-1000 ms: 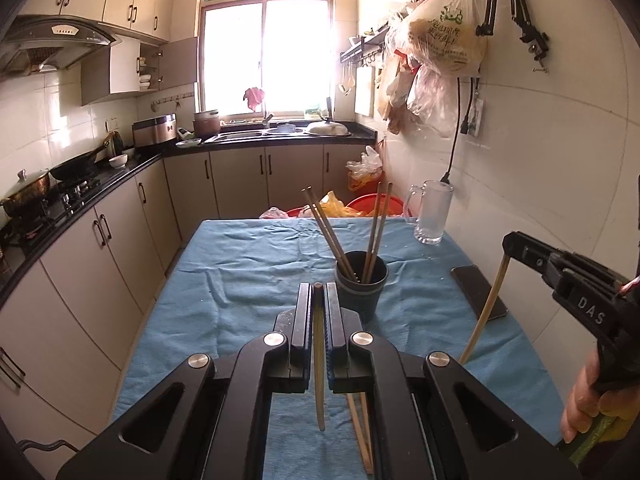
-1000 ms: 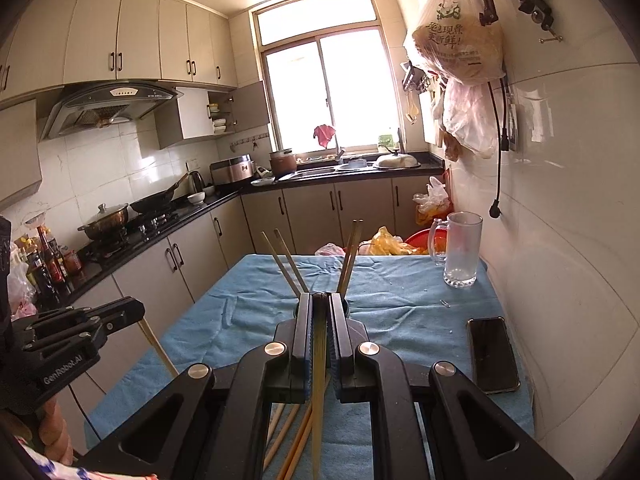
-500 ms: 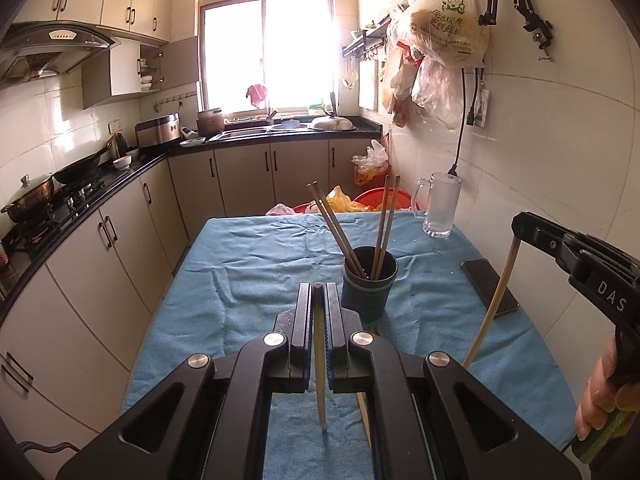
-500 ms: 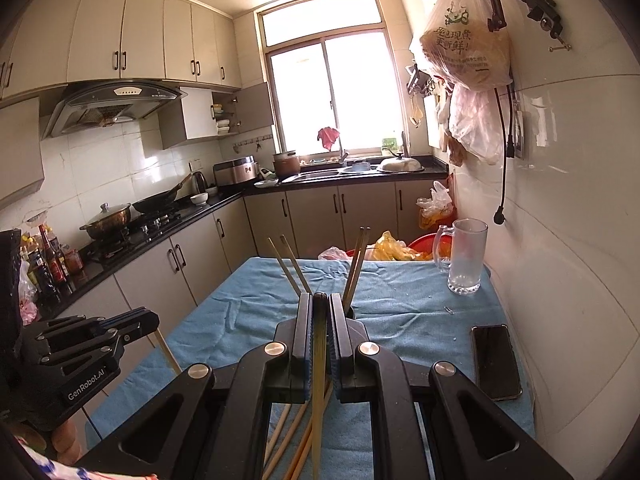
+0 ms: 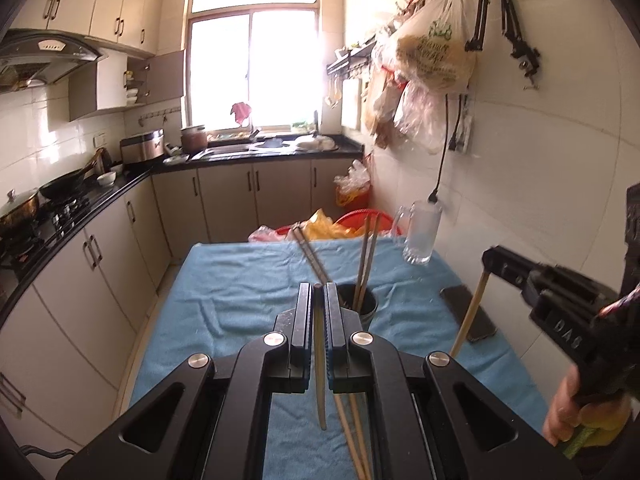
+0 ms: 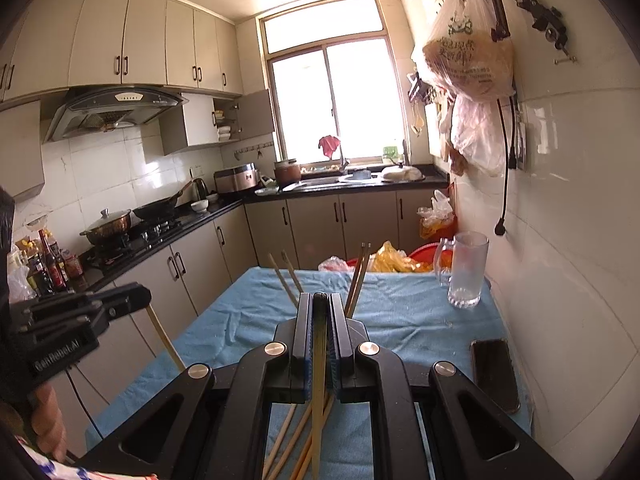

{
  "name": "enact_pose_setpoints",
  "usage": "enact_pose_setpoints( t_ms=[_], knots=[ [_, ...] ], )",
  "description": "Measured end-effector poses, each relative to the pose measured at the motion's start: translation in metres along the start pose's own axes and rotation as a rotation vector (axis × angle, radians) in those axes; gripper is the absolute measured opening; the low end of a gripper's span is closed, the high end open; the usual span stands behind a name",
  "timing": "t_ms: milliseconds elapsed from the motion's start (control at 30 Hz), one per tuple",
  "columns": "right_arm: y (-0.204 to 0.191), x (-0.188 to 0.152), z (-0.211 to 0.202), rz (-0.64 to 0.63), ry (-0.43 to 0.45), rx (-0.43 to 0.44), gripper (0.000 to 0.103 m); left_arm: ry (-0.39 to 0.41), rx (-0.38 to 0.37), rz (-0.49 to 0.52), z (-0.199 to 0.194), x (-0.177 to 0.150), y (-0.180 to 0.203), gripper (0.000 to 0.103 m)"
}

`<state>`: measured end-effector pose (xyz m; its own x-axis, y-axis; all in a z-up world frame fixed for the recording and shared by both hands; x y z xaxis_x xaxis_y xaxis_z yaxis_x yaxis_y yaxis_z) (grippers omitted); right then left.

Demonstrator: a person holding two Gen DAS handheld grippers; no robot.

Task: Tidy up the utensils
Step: 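Lift the held chopsticks with both tools and carry them toward the black holder, then lower both chopsticks into the holder and open both tools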

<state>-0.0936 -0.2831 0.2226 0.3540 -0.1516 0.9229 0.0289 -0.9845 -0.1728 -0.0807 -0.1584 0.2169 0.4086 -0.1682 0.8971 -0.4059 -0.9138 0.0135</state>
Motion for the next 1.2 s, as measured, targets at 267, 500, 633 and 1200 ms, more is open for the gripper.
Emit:
enact_pose_setpoints(
  t_ms=[267,500,633,1200],
  knots=[
    [0.009,0.055,0.019,0.031,0.079,-0.008,0.008,0.112,-0.044,-0.008,0.0,0.07,0.005,0.005],
    [0.025,0.094,0.061,0.093,0.124,-0.022,0.008,0.132,-0.077,-0.094,0.046,0.111,-0.003,0.005],
    [0.039,0.101,0.09,0.109,0.139,-0.058,0.008,0.111,-0.083,-0.133,0.084,0.117,-0.007,0.005],
    [0.071,0.01,0.197,0.186,-0.099,-0.051,0.009,-0.119,-0.124,-0.136,0.211,0.049,0.005,0.005]
  ],
)
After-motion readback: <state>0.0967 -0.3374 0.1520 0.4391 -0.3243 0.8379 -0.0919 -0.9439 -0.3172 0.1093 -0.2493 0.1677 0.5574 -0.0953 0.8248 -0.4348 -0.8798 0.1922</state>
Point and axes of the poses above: each gripper's, at about its wrist camera, not at the fingertips, and z roughly the way its jaws point, y to its right, x to its top, the point moved 10 cm from there along z, roughly the way its jaws point, and after that the axes turned 1 degree about y, right-handed, at the moved point
